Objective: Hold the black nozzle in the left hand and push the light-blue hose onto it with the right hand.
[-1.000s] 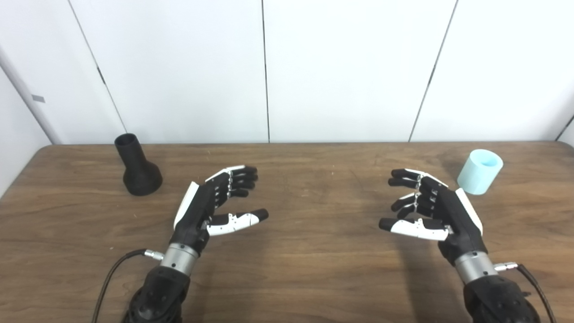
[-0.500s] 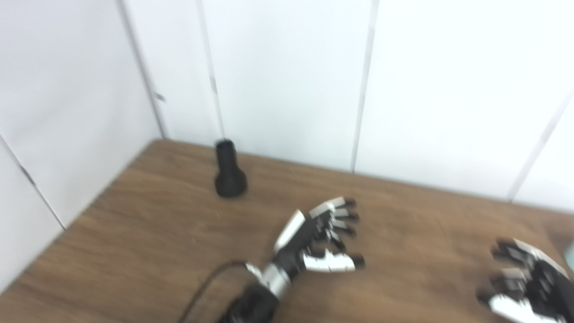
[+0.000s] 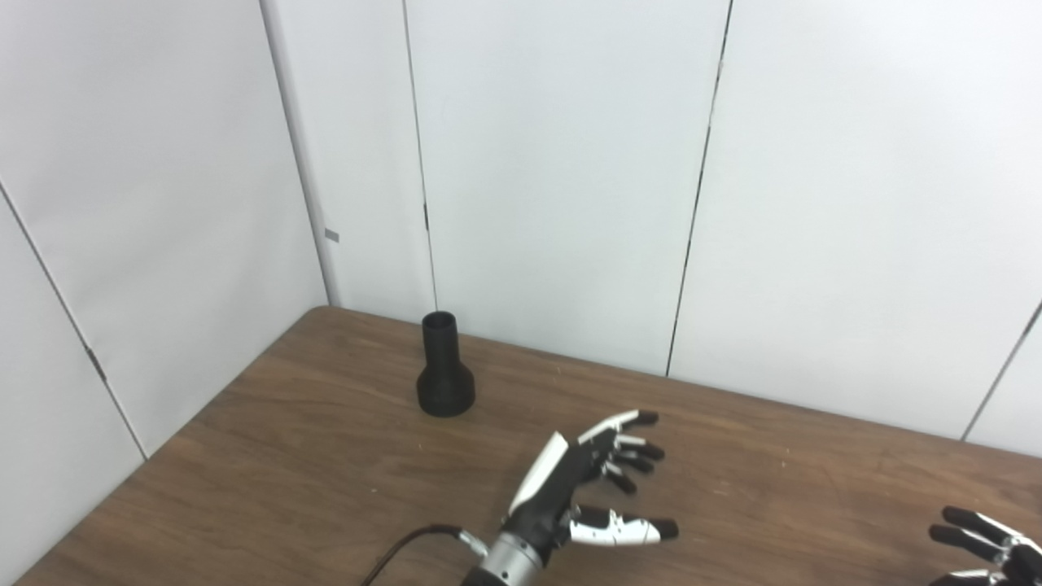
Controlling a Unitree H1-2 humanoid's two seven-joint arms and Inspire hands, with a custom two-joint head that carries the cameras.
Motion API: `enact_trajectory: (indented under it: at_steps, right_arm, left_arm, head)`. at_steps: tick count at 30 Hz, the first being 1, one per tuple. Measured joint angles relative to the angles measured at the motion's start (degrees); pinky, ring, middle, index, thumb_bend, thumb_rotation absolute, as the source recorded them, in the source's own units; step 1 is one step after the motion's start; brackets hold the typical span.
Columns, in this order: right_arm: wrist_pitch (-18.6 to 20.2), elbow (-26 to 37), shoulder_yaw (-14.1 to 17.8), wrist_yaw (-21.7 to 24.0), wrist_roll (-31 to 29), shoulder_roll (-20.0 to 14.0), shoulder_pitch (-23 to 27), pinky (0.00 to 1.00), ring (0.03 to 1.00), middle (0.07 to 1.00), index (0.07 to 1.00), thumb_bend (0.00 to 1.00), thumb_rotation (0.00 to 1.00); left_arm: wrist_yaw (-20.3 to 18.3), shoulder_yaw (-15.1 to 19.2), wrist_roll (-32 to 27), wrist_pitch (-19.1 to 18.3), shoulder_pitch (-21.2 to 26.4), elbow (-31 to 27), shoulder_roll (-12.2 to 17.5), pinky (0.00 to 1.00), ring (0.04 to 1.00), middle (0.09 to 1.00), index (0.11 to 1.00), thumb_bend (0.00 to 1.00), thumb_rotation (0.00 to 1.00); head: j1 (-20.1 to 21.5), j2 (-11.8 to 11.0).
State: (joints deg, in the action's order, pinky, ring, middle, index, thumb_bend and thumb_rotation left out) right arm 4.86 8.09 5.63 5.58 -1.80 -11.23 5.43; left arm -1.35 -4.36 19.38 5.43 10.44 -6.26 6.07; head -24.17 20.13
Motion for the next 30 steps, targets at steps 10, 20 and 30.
enact_trajectory:
  at_steps: [10, 20, 30]
  right_arm:
    - [-0.4, -1.9, 0.7, -0.1, 0.1, -0.6, 0.9, 0.35, 0.47, 0.713, 0.734, 0.61, 0.0]
    - [-1.0, -2.6, 0.6, -0.1, 0.1, -0.6, 1.4, 0.35, 0.466, 0.712, 0.732, 0.61, 0.0]
    - [-1.0, -2.7, 0.6, -0.1, 0.1, -0.6, 1.7, 0.36, 0.467, 0.707, 0.721, 0.61, 0.0]
  left_arm:
    - [-1.1, 11.0, 2.6, -4.4, 6.1, -6.9, 15.0, 0.59, 0.699, 0.725, 0.763, 0.72, 0.12]
    - [1.4, 16.4, 4.7, -8.1, 10.6, -1.3, 20.6, 0.66, 0.747, 0.739, 0.756, 0.74, 0.16]
    - [1.0, 15.9, 6.0, -15.6, 13.0, 0.3, 21.8, 0.84, 0.859, 0.83, 0.827, 0.76, 0.18]
  head:
    - [-1.1, -0.4]
    - [-1.3, -0.4]
    - [-1.3, -0.1]
